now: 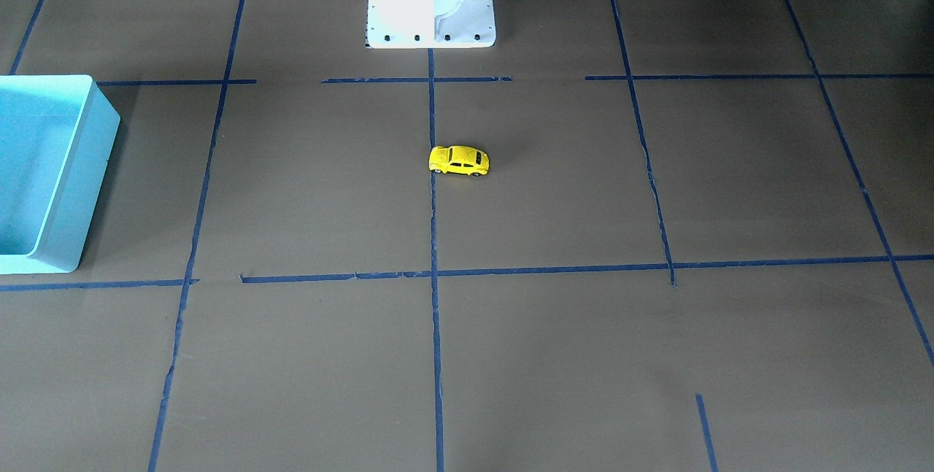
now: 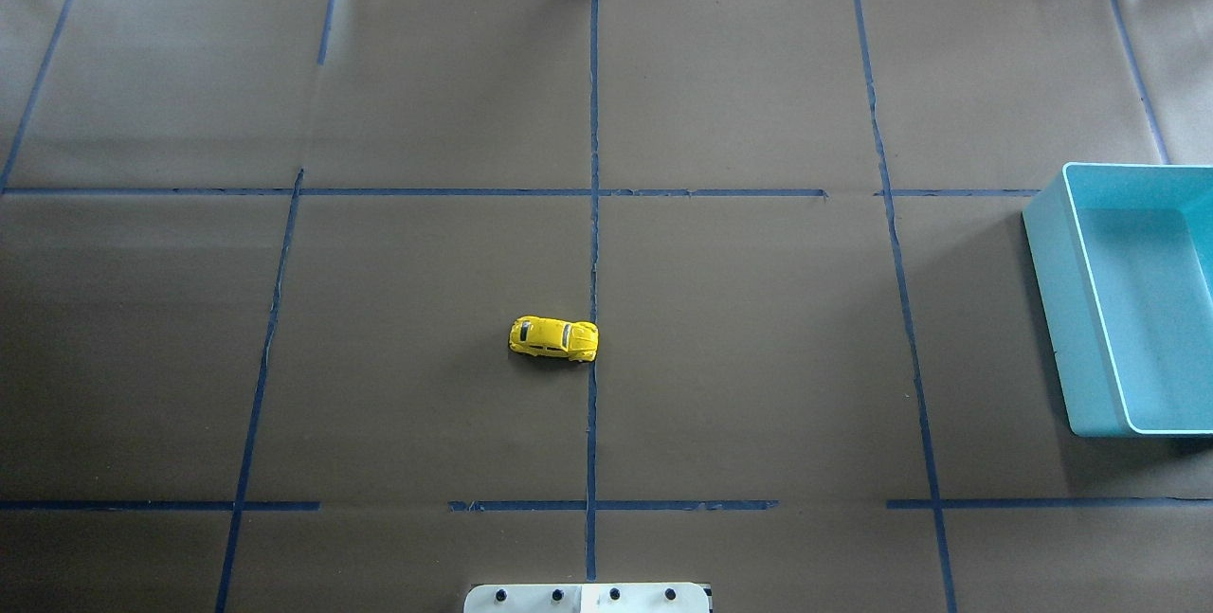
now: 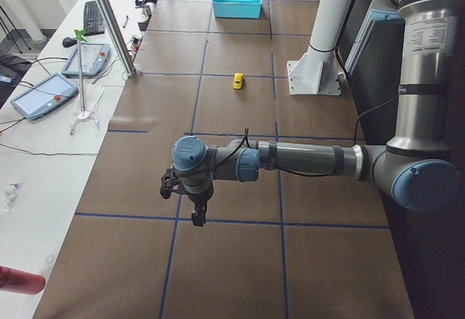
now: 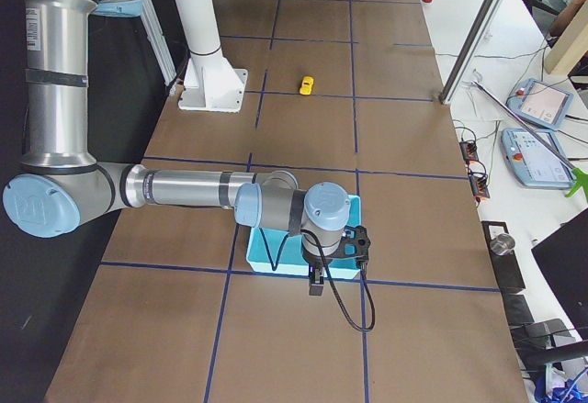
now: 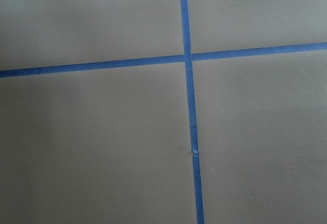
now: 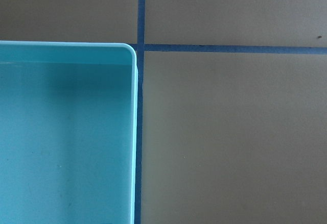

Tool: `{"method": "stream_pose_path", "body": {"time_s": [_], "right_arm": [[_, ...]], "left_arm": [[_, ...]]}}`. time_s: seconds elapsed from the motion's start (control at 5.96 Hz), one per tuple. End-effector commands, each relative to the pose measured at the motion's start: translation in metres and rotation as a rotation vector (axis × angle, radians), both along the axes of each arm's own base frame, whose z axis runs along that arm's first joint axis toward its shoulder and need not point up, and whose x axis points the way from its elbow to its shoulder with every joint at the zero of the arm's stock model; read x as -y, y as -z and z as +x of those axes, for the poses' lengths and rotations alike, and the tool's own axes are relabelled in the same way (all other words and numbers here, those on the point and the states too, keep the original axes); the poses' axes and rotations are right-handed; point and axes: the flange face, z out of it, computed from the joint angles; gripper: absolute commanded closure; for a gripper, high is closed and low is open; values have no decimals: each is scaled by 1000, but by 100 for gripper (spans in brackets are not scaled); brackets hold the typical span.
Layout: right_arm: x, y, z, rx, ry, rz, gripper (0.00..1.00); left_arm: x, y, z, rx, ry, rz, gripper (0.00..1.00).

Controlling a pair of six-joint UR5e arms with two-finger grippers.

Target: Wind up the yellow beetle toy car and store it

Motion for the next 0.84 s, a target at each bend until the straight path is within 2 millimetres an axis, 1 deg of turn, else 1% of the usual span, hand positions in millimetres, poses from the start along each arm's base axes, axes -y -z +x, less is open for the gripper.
{"method": "stream_pose_path", "body": {"time_s": [0.0,0.34,0.5,0.67], "right_arm": [[-1,-4,0,1,0,-9,0],[-1,-5,0,1,-1,-12,0],[-1,-4,0,1,-1,-11,0],[-1,-4,0,0,-1,-9,0]], "left_arm": [[0,0,0,0,0,0,0],[0,0,-1,4,1,5,0],[2,4,0,5,-1,17,0],[6,17,2,-5,-5,53,0]]}}
